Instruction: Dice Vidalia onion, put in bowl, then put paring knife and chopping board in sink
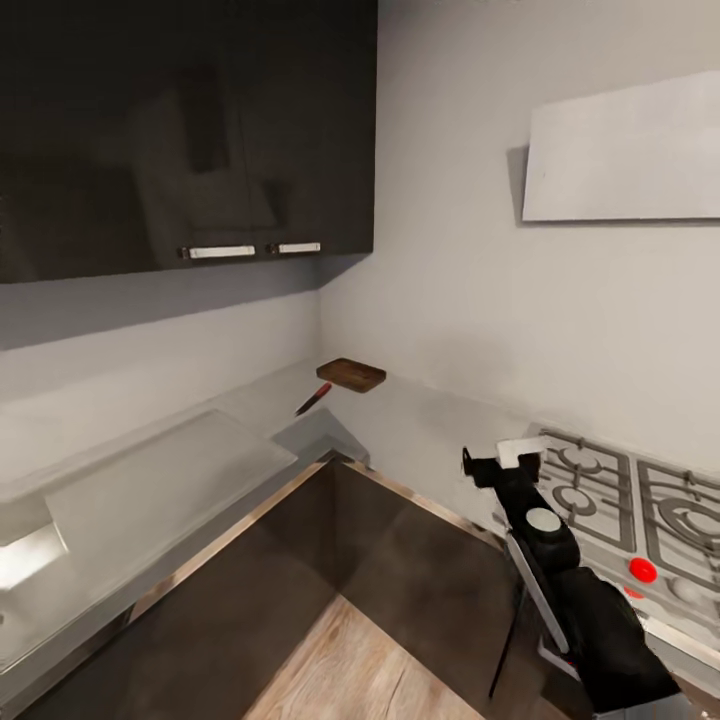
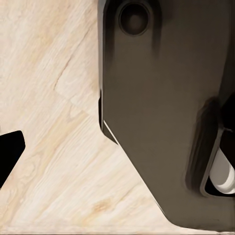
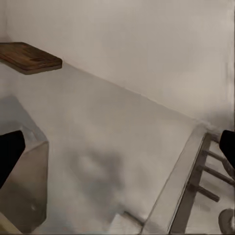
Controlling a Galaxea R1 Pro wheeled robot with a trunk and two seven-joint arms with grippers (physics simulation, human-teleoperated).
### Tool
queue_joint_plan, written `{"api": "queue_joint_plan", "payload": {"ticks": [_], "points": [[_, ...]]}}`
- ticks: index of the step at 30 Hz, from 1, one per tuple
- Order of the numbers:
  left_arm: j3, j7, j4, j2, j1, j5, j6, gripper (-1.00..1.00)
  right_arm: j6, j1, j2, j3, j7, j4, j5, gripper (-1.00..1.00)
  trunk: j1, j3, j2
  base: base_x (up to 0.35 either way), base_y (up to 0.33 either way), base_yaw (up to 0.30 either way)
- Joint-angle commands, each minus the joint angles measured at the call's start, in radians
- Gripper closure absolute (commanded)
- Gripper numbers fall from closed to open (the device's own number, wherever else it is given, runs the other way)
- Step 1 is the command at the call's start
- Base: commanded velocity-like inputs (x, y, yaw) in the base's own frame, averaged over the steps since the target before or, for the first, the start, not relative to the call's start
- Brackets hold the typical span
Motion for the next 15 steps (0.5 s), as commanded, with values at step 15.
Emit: {"api": "queue_joint_plan", "payload": {"ticks": [15], "points": [[0.001,-0.006,-0.002,0.012,0.005,0.001,0.070,-1.00,0.066,-0.291,-0.001,-0.079,-0.107,0.254,-0.002,-1.00,-0.057,0.046,0.104,0.000,0.000,0.000]]}}
